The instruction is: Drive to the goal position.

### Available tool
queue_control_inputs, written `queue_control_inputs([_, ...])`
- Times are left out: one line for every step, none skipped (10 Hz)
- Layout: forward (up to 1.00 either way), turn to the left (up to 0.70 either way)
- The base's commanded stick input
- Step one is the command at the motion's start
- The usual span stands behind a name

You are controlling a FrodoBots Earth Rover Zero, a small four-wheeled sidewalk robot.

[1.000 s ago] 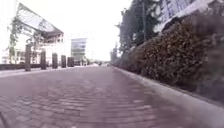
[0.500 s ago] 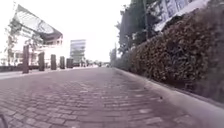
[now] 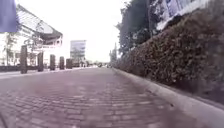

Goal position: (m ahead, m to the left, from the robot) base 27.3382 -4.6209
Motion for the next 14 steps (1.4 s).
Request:
queue_control_inputs([0.70,0.00])
queue_control_inputs([0.70,0.00])
queue_control_inputs([0.70,0.00])
queue_control_inputs([0.70,0.00])
queue_control_inputs([0.70,0.00])
queue_control_inputs([0.70,0.00])
queue_control_inputs([0.70,0.00])
queue_control_inputs([0.70,0.00])
queue_control_inputs([0.70,0.00])
queue_control_inputs([0.70,0.00])
queue_control_inputs([0.70,0.00])
queue_control_inputs([0.70,0.00])
queue_control_inputs([0.70,0.00])
queue_control_inputs([0.70,0.00])
